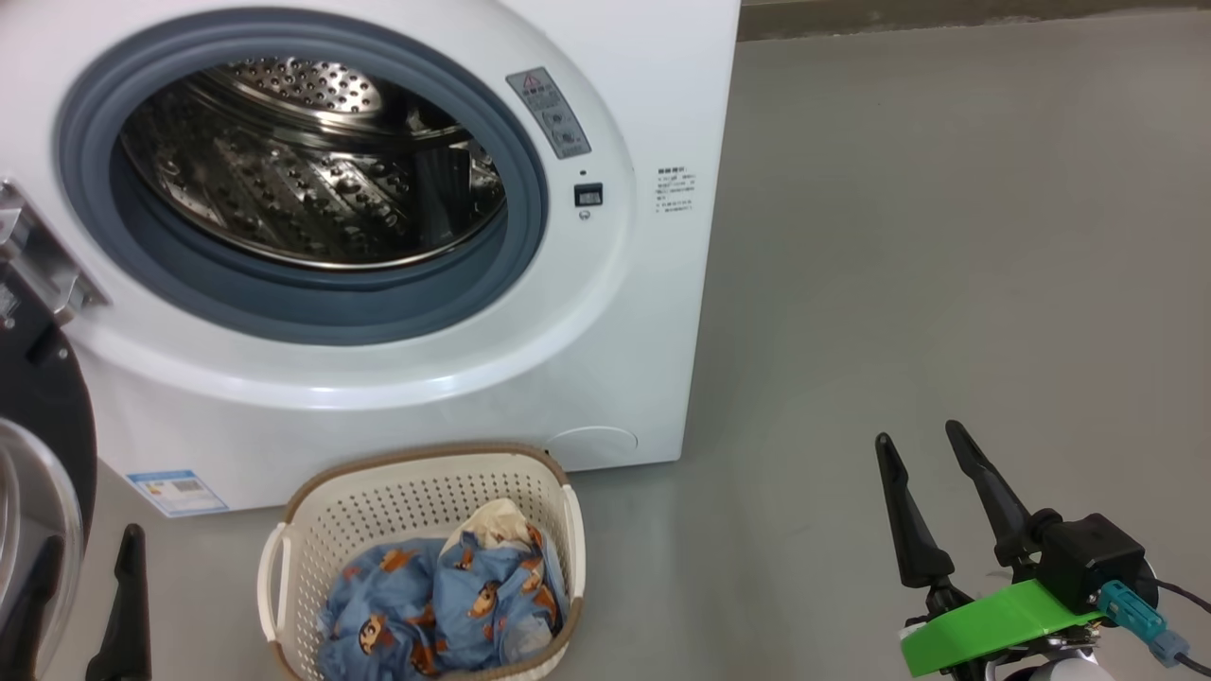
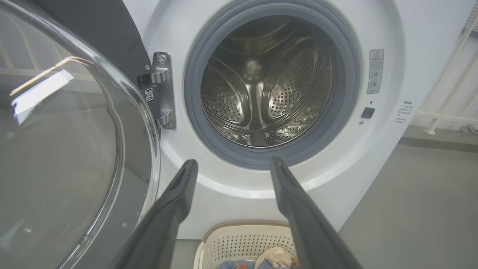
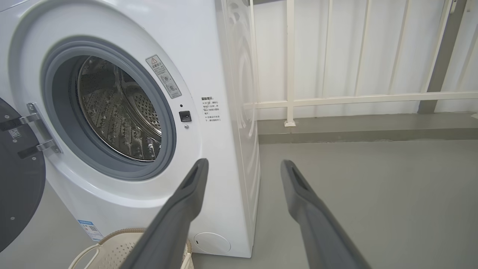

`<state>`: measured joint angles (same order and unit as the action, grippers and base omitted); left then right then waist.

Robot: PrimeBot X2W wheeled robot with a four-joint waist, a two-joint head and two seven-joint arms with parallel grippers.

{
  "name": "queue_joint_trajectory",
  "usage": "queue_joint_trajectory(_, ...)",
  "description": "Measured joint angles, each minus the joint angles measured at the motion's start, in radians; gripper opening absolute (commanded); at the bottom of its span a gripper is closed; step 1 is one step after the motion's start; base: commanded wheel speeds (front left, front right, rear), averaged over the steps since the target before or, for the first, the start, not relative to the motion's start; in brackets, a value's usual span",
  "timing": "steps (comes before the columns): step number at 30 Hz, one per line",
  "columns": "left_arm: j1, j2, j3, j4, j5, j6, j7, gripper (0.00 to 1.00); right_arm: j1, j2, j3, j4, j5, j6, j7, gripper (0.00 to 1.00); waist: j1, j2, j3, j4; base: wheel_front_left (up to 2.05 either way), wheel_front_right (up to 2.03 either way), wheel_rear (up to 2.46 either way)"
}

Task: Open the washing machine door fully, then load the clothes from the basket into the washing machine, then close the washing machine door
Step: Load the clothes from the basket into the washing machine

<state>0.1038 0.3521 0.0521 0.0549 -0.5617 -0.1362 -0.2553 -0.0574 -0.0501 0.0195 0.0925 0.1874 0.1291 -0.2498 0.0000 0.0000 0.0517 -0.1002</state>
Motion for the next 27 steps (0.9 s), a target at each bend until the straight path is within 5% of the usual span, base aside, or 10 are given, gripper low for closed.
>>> queue_joint_trajectory(27, -0.001, 0.008, 0.000, 0.001, -0.010, 0.000, 0.000, 1.00, 0.000, 0.000, 0.002, -0.002, 0.000, 0.000, 0.000, 1.00, 0.0000, 0.0000, 0.009, 0.003, 0.14, -0.14, 0.00)
